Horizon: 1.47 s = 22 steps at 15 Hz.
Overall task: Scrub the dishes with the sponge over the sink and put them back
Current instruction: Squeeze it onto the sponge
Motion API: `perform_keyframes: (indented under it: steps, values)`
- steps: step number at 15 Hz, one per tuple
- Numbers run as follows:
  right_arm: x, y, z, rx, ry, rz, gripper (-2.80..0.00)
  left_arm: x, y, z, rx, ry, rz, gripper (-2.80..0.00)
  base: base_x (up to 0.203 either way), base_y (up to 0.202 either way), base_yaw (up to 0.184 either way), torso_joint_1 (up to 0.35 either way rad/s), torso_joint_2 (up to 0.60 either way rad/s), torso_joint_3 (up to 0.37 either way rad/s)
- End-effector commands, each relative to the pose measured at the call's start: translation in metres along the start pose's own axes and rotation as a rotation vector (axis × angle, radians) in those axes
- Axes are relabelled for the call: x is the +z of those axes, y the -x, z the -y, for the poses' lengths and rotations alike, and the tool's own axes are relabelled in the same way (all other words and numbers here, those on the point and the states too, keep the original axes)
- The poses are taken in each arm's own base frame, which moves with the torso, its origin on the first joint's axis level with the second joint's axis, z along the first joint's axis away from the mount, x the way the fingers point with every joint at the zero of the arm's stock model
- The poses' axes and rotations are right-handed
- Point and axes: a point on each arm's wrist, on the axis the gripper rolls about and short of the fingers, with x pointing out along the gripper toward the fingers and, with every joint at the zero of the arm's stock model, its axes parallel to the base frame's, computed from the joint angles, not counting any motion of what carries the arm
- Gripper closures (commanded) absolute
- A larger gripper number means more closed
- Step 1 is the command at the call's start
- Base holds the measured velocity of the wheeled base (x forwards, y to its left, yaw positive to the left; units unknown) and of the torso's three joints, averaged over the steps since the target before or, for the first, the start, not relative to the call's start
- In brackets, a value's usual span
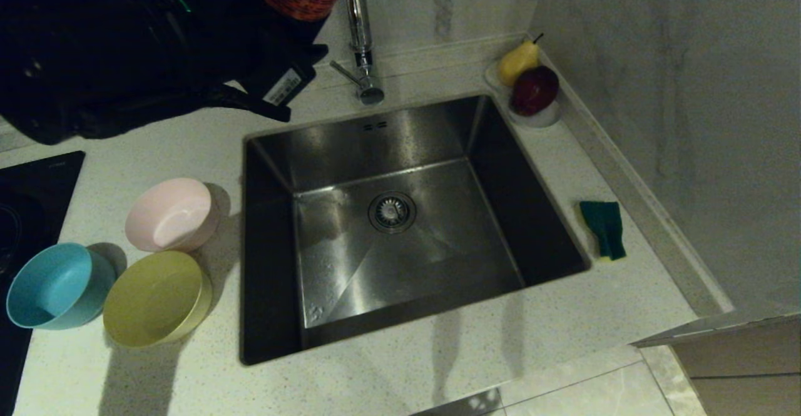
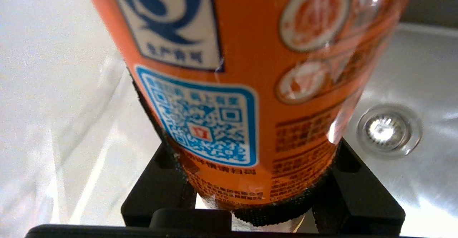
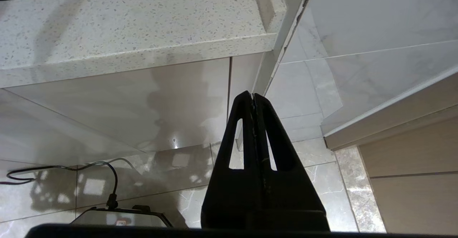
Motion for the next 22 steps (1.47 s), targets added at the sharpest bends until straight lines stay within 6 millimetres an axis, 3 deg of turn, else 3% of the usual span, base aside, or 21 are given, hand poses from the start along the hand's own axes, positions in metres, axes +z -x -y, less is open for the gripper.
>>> perform_keyframes:
  steps: [1, 9, 12, 15, 22]
  values:
    - [0.000, 0.000, 0.000, 0.001, 0.001, -0.001, 0.00, 0.008, -0.017, 0.028, -0.039, -0.024, -0.002, 0.00, 0.000, 0.000, 0.000, 0.000, 0.00, 0.000]
    - [0.000, 0.000, 0.000, 0.001, 0.000, -0.001, 0.00, 0.032, -0.029, 0.108, -0.114, -0.103, -0.057, 0.00, 0.000, 0.000, 0.000, 0.000, 0.00, 0.000]
    - [0.000, 0.000, 0.000, 0.001, 0.000, -0.002, 0.00, 0.037, -0.034, 0.129, -0.120, -0.103, -0.049, 0.00, 0.000, 0.000, 0.000, 0.000, 0.00, 0.000]
    - [0.000, 0.000, 0.000, 0.001, 0.000, -0.001, 0.00, 0.036, -0.041, 0.163, -0.116, -0.118, -0.086, 0.00, 0.000, 0.000, 0.000, 0.000, 0.00, 0.000]
    - [0.000, 0.000, 0.000, 0.001, 0.000, 0.001, 0.00, 0.028, -0.053, 0.198, -0.114, -0.231, -0.175, 0.00, 0.000, 0.000, 0.000, 0.000, 0.00, 0.000]
